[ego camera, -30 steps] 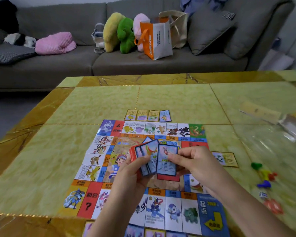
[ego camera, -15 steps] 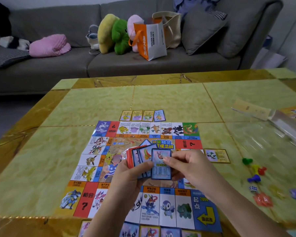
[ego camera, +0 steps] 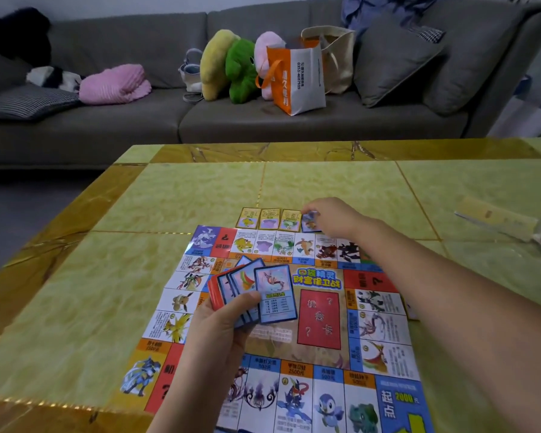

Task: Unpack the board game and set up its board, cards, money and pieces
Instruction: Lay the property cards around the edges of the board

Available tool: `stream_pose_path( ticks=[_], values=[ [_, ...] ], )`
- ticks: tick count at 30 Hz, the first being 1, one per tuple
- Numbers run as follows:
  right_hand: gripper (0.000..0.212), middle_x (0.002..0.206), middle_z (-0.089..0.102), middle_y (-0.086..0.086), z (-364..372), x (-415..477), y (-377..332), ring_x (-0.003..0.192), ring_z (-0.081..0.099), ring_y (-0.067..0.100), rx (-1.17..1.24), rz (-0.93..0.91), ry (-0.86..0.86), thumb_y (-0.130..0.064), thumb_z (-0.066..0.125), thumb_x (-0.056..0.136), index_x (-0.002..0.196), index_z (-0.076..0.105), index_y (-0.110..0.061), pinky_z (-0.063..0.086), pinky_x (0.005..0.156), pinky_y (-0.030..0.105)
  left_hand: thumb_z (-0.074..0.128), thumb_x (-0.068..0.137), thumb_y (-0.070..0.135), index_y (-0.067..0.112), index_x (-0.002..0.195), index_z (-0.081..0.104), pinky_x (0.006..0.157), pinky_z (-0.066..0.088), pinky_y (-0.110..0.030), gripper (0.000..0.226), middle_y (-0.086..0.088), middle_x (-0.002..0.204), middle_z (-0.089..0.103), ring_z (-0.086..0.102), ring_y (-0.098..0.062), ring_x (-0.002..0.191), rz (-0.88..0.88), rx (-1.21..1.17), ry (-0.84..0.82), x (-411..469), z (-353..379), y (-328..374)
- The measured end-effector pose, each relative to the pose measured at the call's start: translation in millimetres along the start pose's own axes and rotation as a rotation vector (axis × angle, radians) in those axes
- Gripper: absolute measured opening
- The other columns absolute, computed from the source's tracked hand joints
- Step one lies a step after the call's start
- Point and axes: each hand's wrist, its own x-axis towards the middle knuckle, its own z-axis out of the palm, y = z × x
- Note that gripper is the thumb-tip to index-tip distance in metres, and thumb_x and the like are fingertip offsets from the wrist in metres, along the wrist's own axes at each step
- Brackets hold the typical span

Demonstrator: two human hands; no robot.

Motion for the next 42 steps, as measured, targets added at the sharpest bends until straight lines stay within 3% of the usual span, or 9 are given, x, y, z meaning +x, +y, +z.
stream_pose_path(
  ticks=[9, 13, 16, 19, 24, 31, 36, 42],
  values=[
    [0.052, 0.147, 0.041, 0.007, 1, 4, 10, 0.134, 0.037, 0.025, -0.119, -0.068, -0.041, 0.004, 0.043, 0.093, 0.140, 0.046, -0.017, 0.032, 0.106, 0.034, 0.066, 0.057, 0.000, -0.002, 0.091, 0.055, 0.050, 0.056, -0.023, 0.036, -0.014, 0.074, 0.073, 0.072, -0.025, 0.067, 0.014, -0.017, -0.003, -2, 0, 6],
    [0.049, 0.145, 0.044, 0.007, 1, 7, 14, 0.129, 0.043, 0.026, -0.069, -0.052, -0.007, -0.008, 0.051, 0.095, 0.142, 0.043, -0.017, 0.036, 0.100, 0.032, 0.065, 0.063, -0.003, -0.002, 0.089, 0.056, 0.049, 0.055, -0.022, 0.027, -0.013, 0.071, 0.073, 0.072, -0.023, 0.064, 0.021, -0.013, 0.011, -2, -1, 8],
    [0.043, 0.131, 0.056, 0.005, 4, 9, 19, 0.116, 0.052, 0.023, -0.075, -0.051, 0.055, -0.027, 0.062, 0.091, 0.132, 0.054, -0.016, 0.040, 0.093, 0.033, 0.065, 0.064, -0.003, -0.001, 0.088, 0.056, 0.053, 0.058, -0.024, 0.026, -0.013, 0.072, 0.073, 0.072, -0.023, 0.065, 0.021, -0.014, 0.014, -1, -2, 8],
    [0.036, 0.119, 0.060, 0.003, 5, 9, 20, 0.104, 0.055, 0.019, -0.037, -0.079, 0.130, -0.030, 0.066, 0.087, 0.120, 0.061, -0.018, 0.043, 0.085, 0.033, 0.067, 0.059, 0.001, -0.002, 0.090, 0.056, 0.056, 0.059, -0.026, 0.034, -0.015, 0.077, 0.073, 0.072, -0.026, 0.069, 0.019, -0.008, 0.030, 1, -4, 8],
    [0.032, 0.117, 0.056, 0.003, 7, 12, 18, 0.103, 0.051, 0.018, -0.079, -0.145, 0.070, -0.029, 0.063, 0.090, 0.122, 0.062, -0.022, 0.036, 0.079, 0.028, 0.067, 0.059, 0.001, -0.001, 0.089, 0.057, 0.057, 0.059, -0.025, 0.032, -0.015, 0.077, 0.073, 0.072, -0.026, 0.070, 0.016, -0.009, 0.038, 2, -6, 8],
    [0.035, 0.125, 0.049, 0.006, 10, 11, 17, 0.113, 0.049, 0.022, -0.058, -0.129, 0.035, -0.022, 0.056, 0.095, 0.130, 0.057, -0.023, 0.037, 0.093, 0.028, 0.066, 0.062, 0.000, 0.003, 0.086, 0.056, 0.053, 0.057, -0.022, 0.026, -0.012, 0.075, 0.073, 0.071, -0.023, 0.068, 0.026, -0.012, 0.048, 3, -6, 9],
    [0.043, 0.125, 0.046, 0.007, 10, 13, 18, 0.113, 0.048, 0.022, -0.035, -0.099, 0.038, -0.022, 0.057, 0.095, 0.137, 0.050, -0.023, 0.033, 0.087, 0.025, 0.062, 0.079, -0.007, 0.004, 0.087, 0.056, 0.045, 0.051, -0.019, 0.014, -0.012, 0.075, 0.071, 0.069, -0.020, 0.061, 0.007, 0.001, 0.061, 2, -6, 11],
    [0.045, 0.130, 0.045, 0.007, 13, 13, 20, 0.118, 0.045, 0.022, 0.000, -0.063, 0.076, -0.025, 0.060, 0.092, 0.136, 0.049, -0.022, 0.034, 0.094, 0.028, 0.066, 0.066, -0.003, 0.002, 0.089, 0.055, 0.044, 0.051, -0.018, 0.026, -0.014, 0.076, 0.070, 0.070, -0.019, 0.058, 0.014, -0.003, 0.060, 1, -6, 13]
  ],
)
